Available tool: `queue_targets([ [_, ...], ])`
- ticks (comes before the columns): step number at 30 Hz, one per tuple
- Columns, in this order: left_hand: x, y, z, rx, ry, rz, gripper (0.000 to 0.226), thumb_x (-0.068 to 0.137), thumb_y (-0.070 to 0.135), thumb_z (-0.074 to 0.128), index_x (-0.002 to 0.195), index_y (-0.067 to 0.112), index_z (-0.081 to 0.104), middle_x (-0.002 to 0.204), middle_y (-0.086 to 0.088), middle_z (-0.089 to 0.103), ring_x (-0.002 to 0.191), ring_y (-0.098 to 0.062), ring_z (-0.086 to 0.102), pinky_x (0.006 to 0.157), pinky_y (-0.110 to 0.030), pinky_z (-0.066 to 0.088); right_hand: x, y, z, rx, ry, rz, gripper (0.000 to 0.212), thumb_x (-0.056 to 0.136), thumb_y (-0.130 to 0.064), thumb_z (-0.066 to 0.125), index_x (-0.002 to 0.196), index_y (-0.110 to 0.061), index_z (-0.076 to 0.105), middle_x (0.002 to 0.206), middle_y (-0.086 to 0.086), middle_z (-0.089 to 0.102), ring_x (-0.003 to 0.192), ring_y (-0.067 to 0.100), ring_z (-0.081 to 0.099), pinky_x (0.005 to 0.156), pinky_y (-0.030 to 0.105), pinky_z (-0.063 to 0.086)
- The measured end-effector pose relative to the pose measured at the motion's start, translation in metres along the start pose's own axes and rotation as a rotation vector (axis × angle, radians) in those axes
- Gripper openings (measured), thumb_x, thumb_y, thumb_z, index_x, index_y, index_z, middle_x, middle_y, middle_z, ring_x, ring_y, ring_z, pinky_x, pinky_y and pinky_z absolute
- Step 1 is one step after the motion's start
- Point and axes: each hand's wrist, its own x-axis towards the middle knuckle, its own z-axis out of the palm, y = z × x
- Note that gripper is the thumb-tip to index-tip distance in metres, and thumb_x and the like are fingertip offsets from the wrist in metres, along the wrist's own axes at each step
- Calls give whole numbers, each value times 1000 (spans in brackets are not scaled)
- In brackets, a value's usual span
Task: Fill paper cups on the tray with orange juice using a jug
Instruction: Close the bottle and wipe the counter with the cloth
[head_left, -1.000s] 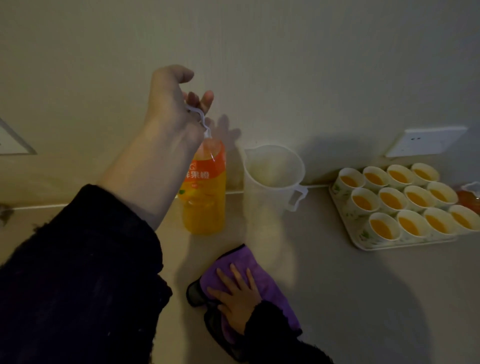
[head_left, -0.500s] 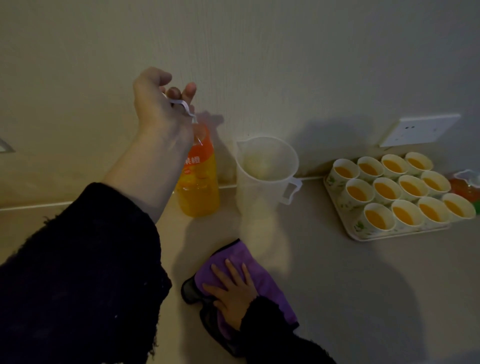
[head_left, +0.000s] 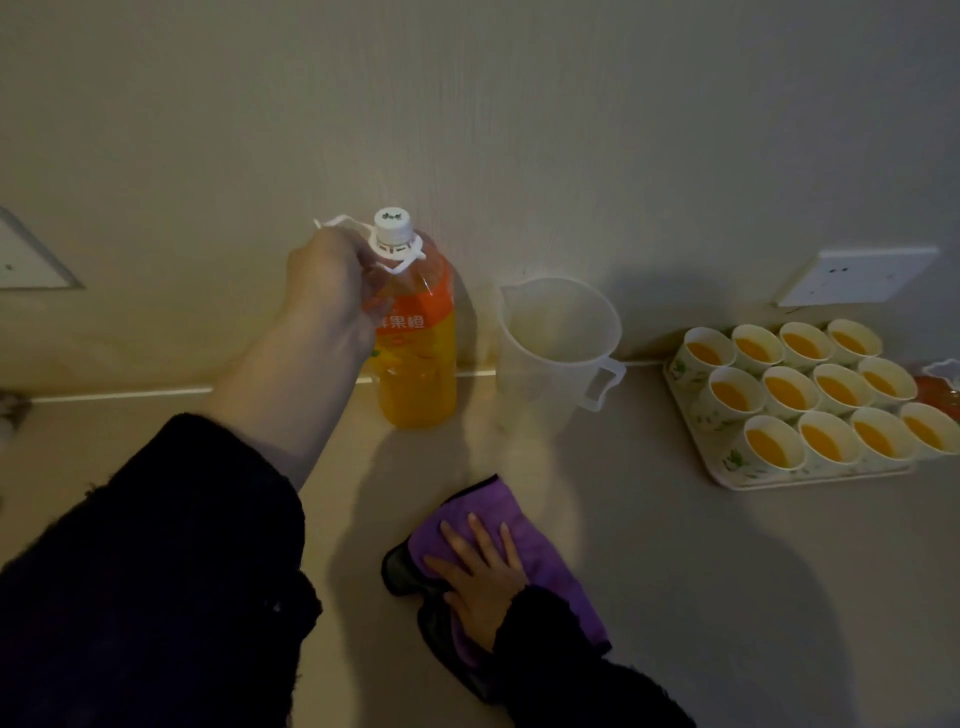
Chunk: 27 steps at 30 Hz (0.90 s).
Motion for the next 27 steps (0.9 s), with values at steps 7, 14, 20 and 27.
queue_targets([
  [7,10,-36,-44,95,179,-142,13,79,5,42,69,13,44,72,-2,45,64,-12,48,58,-28,40,14,-30,-16,-26,6,-14,50,67,-55,57,116,-48,61,139,-11,51,129,26,48,112,54,20],
  [14,5,-63,-76,109,181,-159,16,84,1,41,88,15,48,78,1,46,69,-10,49,64,-27,39,45,-62,-33,41,-81,-67,56,98,-48,32,150,-37,14,160,-5,-7,145,29,-15,109,55,-19],
  [20,7,-87,-102,125,193,-209,10,91,9,42,89,16,49,78,1,46,72,-12,48,66,-28,37,69,-55,-85,143,-287,-71,59,97,-50,37,150,-35,16,160,-5,1,147,27,-5,114,59,0],
  [27,23,-100,-125,135,283,-251,17,91,7,43,78,16,48,76,0,46,71,-13,49,68,-31,38,77,-54,-46,-129,-213,-209,83,87,-59,51,151,-32,7,160,-1,-11,145,29,-14,113,57,-6],
])
